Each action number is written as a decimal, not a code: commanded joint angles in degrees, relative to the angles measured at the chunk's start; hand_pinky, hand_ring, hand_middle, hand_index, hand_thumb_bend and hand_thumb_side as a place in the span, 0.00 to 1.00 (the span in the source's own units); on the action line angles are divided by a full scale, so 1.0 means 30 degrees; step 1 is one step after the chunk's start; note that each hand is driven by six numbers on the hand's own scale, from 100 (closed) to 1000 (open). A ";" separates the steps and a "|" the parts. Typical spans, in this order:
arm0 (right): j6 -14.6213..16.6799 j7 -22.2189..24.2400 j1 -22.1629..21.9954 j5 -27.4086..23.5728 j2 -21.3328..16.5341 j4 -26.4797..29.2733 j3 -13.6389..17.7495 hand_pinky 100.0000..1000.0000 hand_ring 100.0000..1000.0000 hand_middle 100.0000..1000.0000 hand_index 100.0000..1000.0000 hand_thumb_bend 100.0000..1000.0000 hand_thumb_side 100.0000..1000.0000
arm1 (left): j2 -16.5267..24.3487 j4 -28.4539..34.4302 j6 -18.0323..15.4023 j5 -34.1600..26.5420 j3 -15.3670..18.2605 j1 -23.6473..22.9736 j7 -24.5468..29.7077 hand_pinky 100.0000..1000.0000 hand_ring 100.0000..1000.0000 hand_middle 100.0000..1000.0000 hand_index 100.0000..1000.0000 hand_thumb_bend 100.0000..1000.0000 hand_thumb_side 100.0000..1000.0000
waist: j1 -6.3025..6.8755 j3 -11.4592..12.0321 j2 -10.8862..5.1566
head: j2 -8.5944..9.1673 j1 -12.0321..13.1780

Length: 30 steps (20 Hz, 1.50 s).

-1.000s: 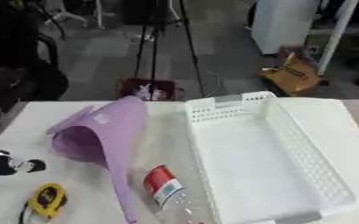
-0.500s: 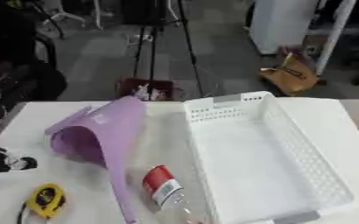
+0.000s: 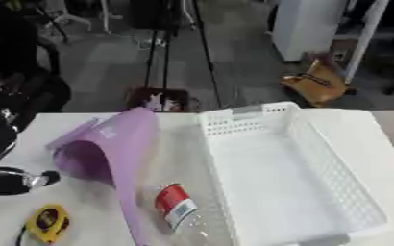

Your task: Pick up objects on the table and place them in the box.

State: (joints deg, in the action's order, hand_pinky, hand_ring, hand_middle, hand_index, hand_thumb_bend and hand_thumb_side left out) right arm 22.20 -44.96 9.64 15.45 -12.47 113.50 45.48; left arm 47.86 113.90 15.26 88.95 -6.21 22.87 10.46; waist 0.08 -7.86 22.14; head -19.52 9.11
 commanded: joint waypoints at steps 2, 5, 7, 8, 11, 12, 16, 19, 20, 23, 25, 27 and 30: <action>0.0244 -0.0126 0.0158 -0.0153 -0.0442 0.0363 0.0025 0.55 0.50 0.47 0.54 0.00 0.44 | -0.0223 0.0231 0.0840 0.0160 -0.0132 -0.0059 -0.0544 1.00 1.00 1.00 1.00 0.69 0.66 | -0.0031 -0.0061 -0.0249 | 0.0326 0.0032; 0.0250 -0.0112 0.0186 -0.0183 -0.0430 0.0363 0.0018 0.55 0.50 0.47 0.54 0.00 0.44 | -0.0538 0.0231 0.1435 0.1138 -0.0276 -0.0066 -0.0757 1.00 1.00 1.00 1.00 0.72 0.64 | -0.0041 -0.0085 -0.0229 | 0.0370 0.0062; 0.0250 -0.0093 0.0201 -0.0208 -0.0417 0.0363 0.0009 0.55 0.50 0.47 0.54 0.00 0.44 | -0.0709 0.0231 0.1695 0.2033 -0.0439 -0.0072 -0.0785 1.00 1.00 1.00 1.00 0.74 0.63 | -0.0051 -0.0114 -0.0216 | 0.0408 0.0087; 0.0254 -0.0091 0.0204 -0.0220 -0.0411 0.0363 0.0009 0.55 0.50 0.47 0.54 0.00 0.44 | -0.0807 0.0231 0.1792 0.2437 -0.0518 -0.0064 -0.0794 1.00 1.00 1.00 1.00 0.74 0.61 | -0.0062 -0.0138 -0.0208 | 0.0427 0.0100; 0.0289 -0.0097 0.0207 -0.0256 -0.0382 0.0363 -0.0001 0.55 0.50 0.47 0.54 0.00 0.44 | -0.1120 0.0231 0.2015 0.3542 -0.0746 -0.0014 -0.0895 1.00 1.00 1.00 1.00 0.72 0.61 | -0.0091 -0.0211 -0.0176 | 0.0512 0.0128; 0.0298 -0.0093 0.0206 -0.0267 -0.0370 0.0363 -0.0005 0.55 0.50 0.47 0.54 0.00 0.44 | -0.1211 0.0231 0.2094 0.3787 -0.0802 0.0042 -0.0932 1.00 1.00 1.00 1.00 0.70 0.60 | -0.0097 -0.0225 -0.0168 | 0.0534 0.0150; 0.0332 -0.0045 0.0200 -0.0301 -0.0347 0.0363 -0.0013 0.55 0.50 0.47 0.54 0.00 0.44 | -0.1421 0.0231 0.2283 0.4396 -0.0932 0.0327 -0.0903 1.00 1.00 1.00 1.00 0.68 0.59 | -0.0109 -0.0253 -0.0152 | 0.0592 0.0208; 0.0350 -0.0020 0.0181 -0.0311 -0.0324 0.0363 -0.0002 0.55 0.51 0.47 0.54 0.00 0.44 | -0.1494 0.0231 0.2368 0.4545 -0.0993 0.0530 -0.0738 1.00 1.00 1.00 1.00 0.67 0.60 | -0.0090 -0.0293 -0.0137 | 0.0598 0.0239; 0.0354 -0.0011 0.0177 -0.0313 -0.0316 0.0363 0.0005 0.55 0.51 0.47 0.54 0.00 0.44 | -0.1523 0.0231 0.2398 0.4579 -0.1006 0.0613 -0.0664 1.00 1.00 1.00 1.00 0.67 0.60 | -0.0084 -0.0307 -0.0131 | 0.0598 0.0241; 0.0377 0.0009 0.0169 -0.0326 -0.0298 0.0363 0.0012 0.55 0.50 0.47 0.54 0.00 0.44 | -0.1637 0.0231 0.2544 0.4851 -0.1037 0.0890 -0.0444 1.00 1.00 1.00 1.00 0.67 0.59 | -0.0076 -0.0344 -0.0109 | 0.0616 0.0247; 0.0391 0.0032 0.0168 -0.0340 -0.0282 0.0363 0.0011 0.55 0.50 0.47 0.54 0.00 0.44 | -0.1720 0.0231 0.2659 0.5085 -0.1070 0.1064 -0.0204 1.00 1.00 1.00 1.00 0.66 0.59 | -0.0068 -0.0370 -0.0091 | 0.0628 0.0273; 0.0407 0.0050 0.0166 -0.0354 -0.0272 0.0363 0.0018 0.55 0.50 0.47 0.54 0.00 0.44 | -0.1760 0.0231 0.2643 0.5303 -0.1147 0.1237 0.0112 1.00 1.00 1.00 1.00 0.66 0.59 | -0.0055 -0.0399 -0.0073 | 0.0654 0.0290; 0.0422 0.0072 0.0165 -0.0365 -0.0256 0.0363 0.0028 0.55 0.50 0.47 0.54 0.00 0.44 | -0.1807 0.0231 0.2478 0.5557 -0.1257 0.1517 0.0503 1.00 1.00 1.00 1.00 0.66 0.59 | -0.0034 -0.0424 -0.0057 | 0.0658 0.0307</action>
State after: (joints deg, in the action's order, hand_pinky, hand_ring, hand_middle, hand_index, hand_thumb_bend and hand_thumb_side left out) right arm 22.75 -44.32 10.08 14.62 -12.24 113.50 45.45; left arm 41.80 113.90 22.78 105.02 -10.17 26.50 11.44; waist -0.05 -9.05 22.97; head -18.40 9.89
